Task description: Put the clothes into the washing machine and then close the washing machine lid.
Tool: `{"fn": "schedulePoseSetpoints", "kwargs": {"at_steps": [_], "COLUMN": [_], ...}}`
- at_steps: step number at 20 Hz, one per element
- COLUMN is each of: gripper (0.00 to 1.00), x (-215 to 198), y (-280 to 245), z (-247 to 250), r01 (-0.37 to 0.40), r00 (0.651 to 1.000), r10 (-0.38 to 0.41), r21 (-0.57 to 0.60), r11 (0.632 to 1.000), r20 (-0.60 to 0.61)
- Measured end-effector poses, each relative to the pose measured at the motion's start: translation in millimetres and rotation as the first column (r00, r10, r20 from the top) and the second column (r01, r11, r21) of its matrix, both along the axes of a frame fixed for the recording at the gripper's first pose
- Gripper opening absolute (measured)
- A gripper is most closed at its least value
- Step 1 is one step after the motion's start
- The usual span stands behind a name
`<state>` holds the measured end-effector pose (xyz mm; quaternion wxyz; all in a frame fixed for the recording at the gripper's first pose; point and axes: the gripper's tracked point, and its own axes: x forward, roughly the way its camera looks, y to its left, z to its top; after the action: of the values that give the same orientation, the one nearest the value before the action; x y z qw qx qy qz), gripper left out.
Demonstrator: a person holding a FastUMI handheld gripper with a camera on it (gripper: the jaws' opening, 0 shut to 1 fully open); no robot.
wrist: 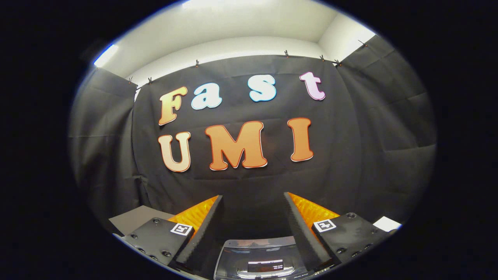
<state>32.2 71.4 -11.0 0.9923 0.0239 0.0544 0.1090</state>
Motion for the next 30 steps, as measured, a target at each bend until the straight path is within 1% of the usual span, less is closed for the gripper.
{"fn": "schedulePoseSetpoints", "kwargs": {"at_steps": [4, 8, 11, 16, 18, 30], "gripper": [0.97, 0.97, 0.97, 0.97, 0.97, 0.97], "x": [-7, -11, -12, -11, -17, -20], "y": [-2, 5, 1, 1, -3, -7], "z": [18, 32, 29, 21, 21, 6], "r01": [0.01, -0.001, 0.001, -0.006, -0.001, 0.007], "r00": [0.999, 0.997, 0.997, 0.998, 0.999, 0.999], "r10": [-0.009, 0.001, 0.001, 0.005, -0.001, -0.008], "r21": [-0.038, -0.004, -0.022, 0.02, 0.031, 0.034], "r11": [0.999, 1.0, 1.0, 1.0, 1.0, 0.999], "r20": [0.038, 0.077, 0.072, 0.059, 0.054, 0.037]}}
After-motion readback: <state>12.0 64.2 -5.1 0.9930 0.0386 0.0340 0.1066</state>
